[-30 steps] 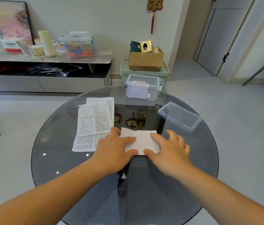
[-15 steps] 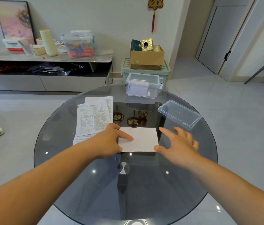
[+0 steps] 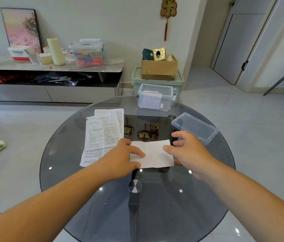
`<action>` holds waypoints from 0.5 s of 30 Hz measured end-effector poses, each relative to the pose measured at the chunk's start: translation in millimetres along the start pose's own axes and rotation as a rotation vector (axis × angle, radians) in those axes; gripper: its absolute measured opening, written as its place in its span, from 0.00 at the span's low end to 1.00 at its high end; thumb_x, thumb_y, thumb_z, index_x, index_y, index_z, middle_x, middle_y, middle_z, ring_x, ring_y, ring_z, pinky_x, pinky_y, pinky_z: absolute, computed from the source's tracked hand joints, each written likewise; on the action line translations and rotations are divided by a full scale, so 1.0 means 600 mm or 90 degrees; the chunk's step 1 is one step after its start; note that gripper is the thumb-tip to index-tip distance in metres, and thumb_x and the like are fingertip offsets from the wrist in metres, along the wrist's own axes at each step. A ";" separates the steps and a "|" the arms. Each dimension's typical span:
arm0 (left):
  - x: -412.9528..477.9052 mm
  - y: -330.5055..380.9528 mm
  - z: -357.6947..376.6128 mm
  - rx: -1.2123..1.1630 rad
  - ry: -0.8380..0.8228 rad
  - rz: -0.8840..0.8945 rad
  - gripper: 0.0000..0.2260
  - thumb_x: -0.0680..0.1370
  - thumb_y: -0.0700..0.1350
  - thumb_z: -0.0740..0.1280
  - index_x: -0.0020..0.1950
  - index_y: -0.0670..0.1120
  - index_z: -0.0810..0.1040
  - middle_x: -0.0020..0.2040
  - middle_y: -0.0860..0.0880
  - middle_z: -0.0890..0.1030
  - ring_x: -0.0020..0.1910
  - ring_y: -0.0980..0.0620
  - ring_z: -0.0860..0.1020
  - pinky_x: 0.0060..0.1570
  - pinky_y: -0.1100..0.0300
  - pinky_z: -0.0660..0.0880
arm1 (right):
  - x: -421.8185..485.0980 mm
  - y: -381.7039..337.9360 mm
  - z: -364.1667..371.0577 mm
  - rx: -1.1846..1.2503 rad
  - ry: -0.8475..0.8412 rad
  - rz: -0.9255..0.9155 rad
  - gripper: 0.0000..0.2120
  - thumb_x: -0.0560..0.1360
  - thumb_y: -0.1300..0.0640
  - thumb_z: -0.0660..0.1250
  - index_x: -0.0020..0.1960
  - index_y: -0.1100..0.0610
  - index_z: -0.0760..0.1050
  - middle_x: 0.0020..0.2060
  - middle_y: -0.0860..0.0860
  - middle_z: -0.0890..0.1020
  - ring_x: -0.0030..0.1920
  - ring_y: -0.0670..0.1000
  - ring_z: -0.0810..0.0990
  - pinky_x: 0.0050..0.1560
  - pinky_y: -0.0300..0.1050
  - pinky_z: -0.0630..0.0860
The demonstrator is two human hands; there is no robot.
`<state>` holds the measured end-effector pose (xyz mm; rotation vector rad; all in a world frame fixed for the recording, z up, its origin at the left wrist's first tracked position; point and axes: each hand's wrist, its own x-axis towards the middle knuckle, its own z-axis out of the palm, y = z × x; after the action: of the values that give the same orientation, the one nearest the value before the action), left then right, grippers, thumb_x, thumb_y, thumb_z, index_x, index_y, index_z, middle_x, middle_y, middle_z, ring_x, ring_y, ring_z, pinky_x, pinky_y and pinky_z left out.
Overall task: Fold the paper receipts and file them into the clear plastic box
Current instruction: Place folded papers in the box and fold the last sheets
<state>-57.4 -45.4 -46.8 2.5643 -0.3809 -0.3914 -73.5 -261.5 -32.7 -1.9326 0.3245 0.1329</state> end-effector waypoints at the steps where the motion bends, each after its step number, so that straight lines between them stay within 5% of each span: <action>1: -0.001 0.001 0.000 0.002 0.001 -0.001 0.16 0.79 0.50 0.69 0.67 0.60 0.76 0.75 0.52 0.58 0.62 0.50 0.72 0.61 0.64 0.68 | 0.000 -0.001 0.002 -0.008 0.000 0.001 0.25 0.72 0.53 0.76 0.66 0.45 0.71 0.59 0.51 0.75 0.56 0.55 0.80 0.54 0.54 0.81; 4: -0.003 0.003 0.001 0.004 0.005 0.004 0.17 0.79 0.51 0.69 0.67 0.61 0.75 0.75 0.52 0.58 0.62 0.49 0.72 0.64 0.62 0.69 | -0.004 -0.004 0.004 -0.076 0.007 -0.008 0.25 0.74 0.53 0.74 0.68 0.49 0.70 0.55 0.51 0.76 0.52 0.52 0.79 0.41 0.42 0.74; 12: -0.004 0.005 0.000 0.020 0.011 0.002 0.26 0.77 0.53 0.71 0.74 0.56 0.67 0.74 0.52 0.59 0.65 0.49 0.71 0.63 0.61 0.71 | -0.005 -0.001 0.002 -0.107 -0.003 0.033 0.32 0.75 0.51 0.74 0.73 0.54 0.64 0.62 0.52 0.75 0.52 0.52 0.75 0.33 0.39 0.68; 15: -0.007 0.008 0.000 0.037 0.014 0.011 0.27 0.77 0.54 0.70 0.75 0.55 0.66 0.74 0.52 0.60 0.66 0.48 0.71 0.64 0.60 0.72 | -0.005 0.005 0.006 -0.104 -0.003 -0.005 0.30 0.76 0.54 0.73 0.73 0.54 0.64 0.53 0.52 0.80 0.48 0.50 0.78 0.34 0.38 0.69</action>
<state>-61.7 -47.7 -43.4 2.6180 -0.4125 -0.3496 -76.8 -258.7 -35.8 -2.0951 0.3099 0.1632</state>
